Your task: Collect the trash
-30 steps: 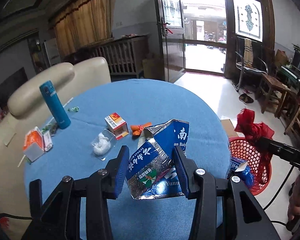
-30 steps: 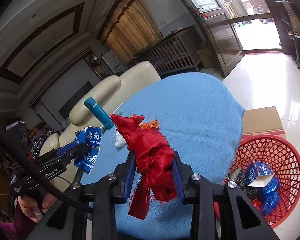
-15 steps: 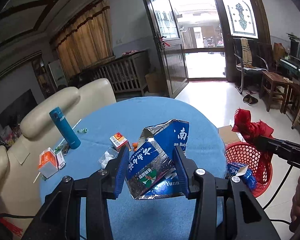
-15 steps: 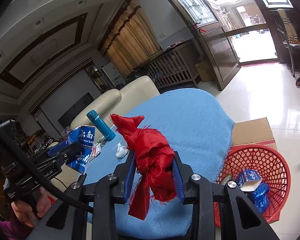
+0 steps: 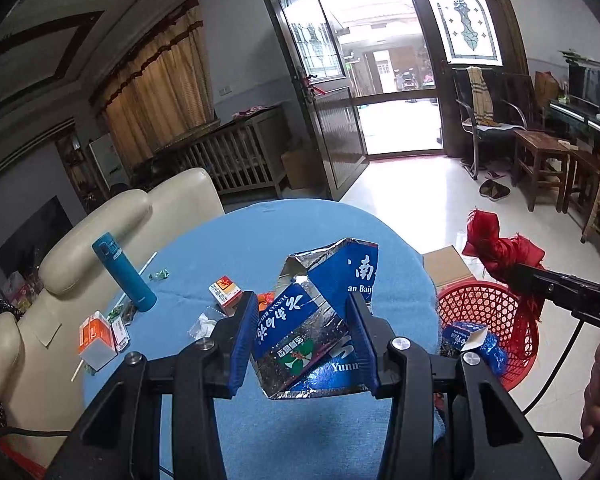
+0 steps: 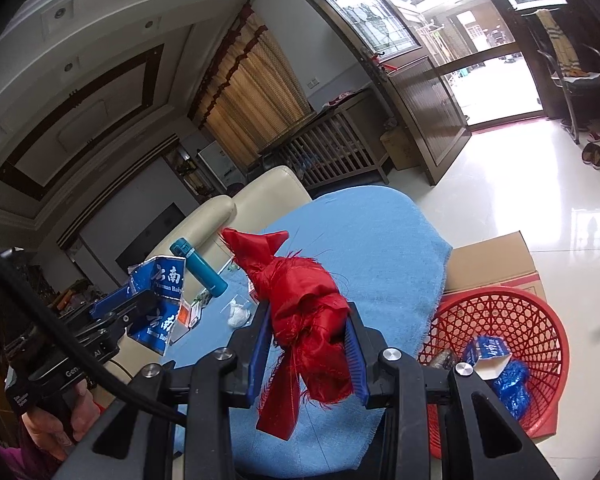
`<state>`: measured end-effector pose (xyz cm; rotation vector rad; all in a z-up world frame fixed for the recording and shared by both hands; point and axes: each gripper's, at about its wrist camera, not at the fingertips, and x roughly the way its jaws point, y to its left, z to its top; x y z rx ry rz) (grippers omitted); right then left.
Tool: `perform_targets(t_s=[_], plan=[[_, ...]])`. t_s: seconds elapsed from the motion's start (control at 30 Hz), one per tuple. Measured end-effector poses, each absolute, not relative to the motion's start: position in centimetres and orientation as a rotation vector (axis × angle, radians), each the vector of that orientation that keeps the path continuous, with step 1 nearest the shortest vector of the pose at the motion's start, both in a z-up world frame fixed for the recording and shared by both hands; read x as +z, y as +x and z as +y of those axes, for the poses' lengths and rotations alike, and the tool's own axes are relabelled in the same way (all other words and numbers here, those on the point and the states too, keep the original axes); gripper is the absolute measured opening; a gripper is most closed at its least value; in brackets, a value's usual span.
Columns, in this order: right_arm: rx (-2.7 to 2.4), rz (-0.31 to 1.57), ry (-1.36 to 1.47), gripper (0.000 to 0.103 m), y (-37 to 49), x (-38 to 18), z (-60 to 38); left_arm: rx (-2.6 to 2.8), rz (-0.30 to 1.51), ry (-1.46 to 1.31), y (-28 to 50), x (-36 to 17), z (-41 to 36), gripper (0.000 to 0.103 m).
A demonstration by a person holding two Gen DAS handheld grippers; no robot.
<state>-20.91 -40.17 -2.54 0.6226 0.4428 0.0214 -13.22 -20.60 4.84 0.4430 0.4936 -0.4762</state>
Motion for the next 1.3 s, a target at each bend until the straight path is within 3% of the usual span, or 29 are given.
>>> perform_targets(t_s=[1.3], plan=[[0.006, 0.415, 0.667, 0.037, -22.1, -2.5, -41.3, -0.496, 0.510, 0.481, -13.6, 4.0, -22.7, 0.047]])
